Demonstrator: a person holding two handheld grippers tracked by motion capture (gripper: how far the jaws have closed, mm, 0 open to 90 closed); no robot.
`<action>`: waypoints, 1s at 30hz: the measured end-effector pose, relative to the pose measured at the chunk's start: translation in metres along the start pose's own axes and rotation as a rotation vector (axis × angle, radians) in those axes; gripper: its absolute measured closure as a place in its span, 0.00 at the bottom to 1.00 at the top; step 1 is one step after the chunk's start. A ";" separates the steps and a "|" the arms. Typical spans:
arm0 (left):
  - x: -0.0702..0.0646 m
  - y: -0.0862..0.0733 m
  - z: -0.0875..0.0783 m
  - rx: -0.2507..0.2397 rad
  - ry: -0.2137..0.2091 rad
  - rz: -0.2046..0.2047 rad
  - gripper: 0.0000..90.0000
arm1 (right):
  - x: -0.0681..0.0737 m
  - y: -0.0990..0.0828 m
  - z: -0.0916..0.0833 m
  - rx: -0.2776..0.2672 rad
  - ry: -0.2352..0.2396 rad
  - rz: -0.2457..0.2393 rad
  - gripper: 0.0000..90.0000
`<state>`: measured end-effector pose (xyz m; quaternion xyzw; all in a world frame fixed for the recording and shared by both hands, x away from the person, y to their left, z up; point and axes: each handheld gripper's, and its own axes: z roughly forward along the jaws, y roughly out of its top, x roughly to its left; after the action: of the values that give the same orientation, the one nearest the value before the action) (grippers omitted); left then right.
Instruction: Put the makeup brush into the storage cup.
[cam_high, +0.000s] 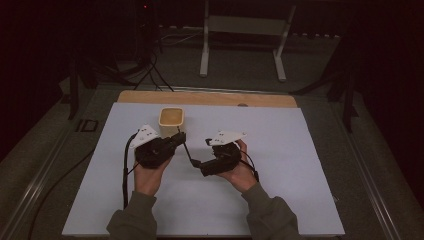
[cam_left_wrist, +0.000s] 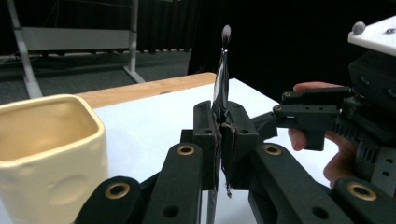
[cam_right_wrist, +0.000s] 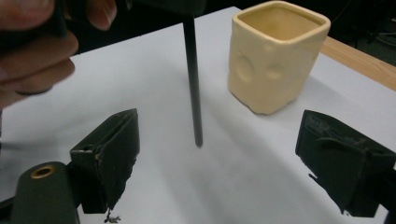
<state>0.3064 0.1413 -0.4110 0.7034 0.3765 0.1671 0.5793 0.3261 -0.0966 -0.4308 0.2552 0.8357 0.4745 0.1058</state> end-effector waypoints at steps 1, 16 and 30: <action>0.000 0.000 0.000 -0.001 0.003 0.003 0.96 | -0.001 -0.001 -0.001 0.004 -0.006 0.003 0.15; 0.007 0.008 -0.002 -0.014 0.039 0.028 0.95 | -0.009 -0.015 -0.011 0.041 -0.029 0.005 0.15; 0.013 0.018 -0.005 -0.027 0.060 0.043 0.95 | -0.017 -0.033 -0.027 0.058 -0.049 0.028 0.14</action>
<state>0.3178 0.1529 -0.3957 0.6983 0.3762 0.2054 0.5734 0.3189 -0.1396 -0.4452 0.2814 0.8427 0.4450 0.1123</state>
